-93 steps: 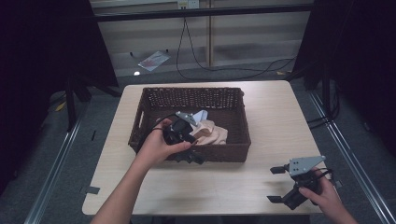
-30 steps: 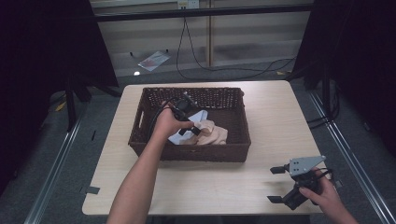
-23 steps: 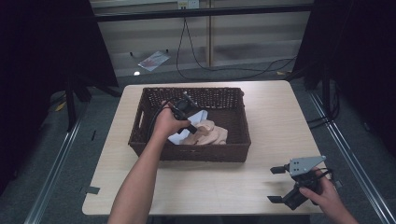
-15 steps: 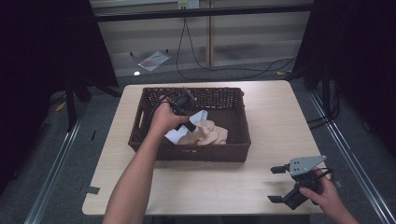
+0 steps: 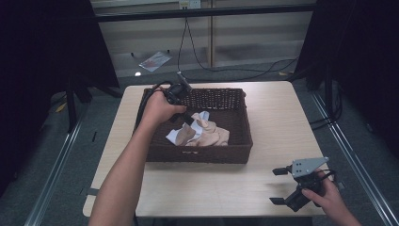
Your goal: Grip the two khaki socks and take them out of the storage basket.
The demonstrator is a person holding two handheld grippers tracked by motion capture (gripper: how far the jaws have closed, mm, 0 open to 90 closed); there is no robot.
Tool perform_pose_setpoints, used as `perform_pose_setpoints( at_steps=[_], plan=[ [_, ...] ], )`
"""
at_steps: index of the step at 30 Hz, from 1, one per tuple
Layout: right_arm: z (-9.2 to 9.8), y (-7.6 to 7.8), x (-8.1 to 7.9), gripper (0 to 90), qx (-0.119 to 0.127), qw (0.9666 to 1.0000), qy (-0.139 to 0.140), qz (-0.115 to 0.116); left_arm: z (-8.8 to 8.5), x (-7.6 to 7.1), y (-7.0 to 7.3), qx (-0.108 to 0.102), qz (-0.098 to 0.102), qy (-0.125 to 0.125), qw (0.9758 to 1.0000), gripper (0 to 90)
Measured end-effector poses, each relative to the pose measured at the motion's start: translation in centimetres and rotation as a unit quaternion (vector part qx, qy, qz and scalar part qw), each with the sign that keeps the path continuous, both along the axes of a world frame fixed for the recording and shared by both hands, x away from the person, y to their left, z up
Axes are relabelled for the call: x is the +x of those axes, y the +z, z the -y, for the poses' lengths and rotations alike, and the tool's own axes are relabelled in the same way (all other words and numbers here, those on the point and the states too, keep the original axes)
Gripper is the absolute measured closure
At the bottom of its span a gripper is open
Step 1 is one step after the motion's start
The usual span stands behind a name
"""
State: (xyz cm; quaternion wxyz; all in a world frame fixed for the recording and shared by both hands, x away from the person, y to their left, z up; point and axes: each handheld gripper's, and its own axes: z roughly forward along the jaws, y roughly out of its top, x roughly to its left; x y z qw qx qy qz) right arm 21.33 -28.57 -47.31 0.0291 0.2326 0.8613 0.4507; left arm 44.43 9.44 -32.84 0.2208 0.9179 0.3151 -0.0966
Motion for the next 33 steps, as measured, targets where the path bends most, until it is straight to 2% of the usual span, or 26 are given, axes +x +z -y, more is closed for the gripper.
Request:
perform_pose_setpoints(
  at_steps=[2,6,14,17,21,24,33],
  plan=[
    [0.0,0.0,0.0,1.5,0.000,1.0000,0.001,0.001,-0.3,0.0,1.0,-0.003,0.000,-0.001,1.0000,88.3],
    [-0.1,-0.1,0.0,1.5,-0.001,1.0000,0.001,-0.001,-0.6,-0.1,2.0,-0.003,-0.004,0.003,1.0000,88.3],
    [-0.1,-0.1,0.0,1.5,0.000,1.0000,0.001,-0.002,-0.9,-0.4,4.4,-0.005,-0.005,-0.008,0.9999,88.3],
    [-0.1,-0.1,0.0,1.5,0.000,1.0000,0.001,-0.002,-0.9,-0.6,4.8,-0.007,-0.006,-0.009,0.9999,88.2],
    [-0.1,-0.1,0.0,1.5,0.001,1.0000,0.001,-0.001,-0.8,-1.0,5.3,-0.004,-0.010,-0.025,0.9996,88.3],
    [-0.1,-0.1,0.0,1.5,0.001,1.0000,0.001,-0.001,-0.7,-1.3,5.6,-0.011,-0.010,-0.031,0.9994,88.3],
    [-0.1,-0.1,0.0,1.5,0.000,1.0000,0.001,-0.002,-0.4,-2.7,6.5,-0.005,-0.008,-0.056,0.9984,88.2]
  ],
)
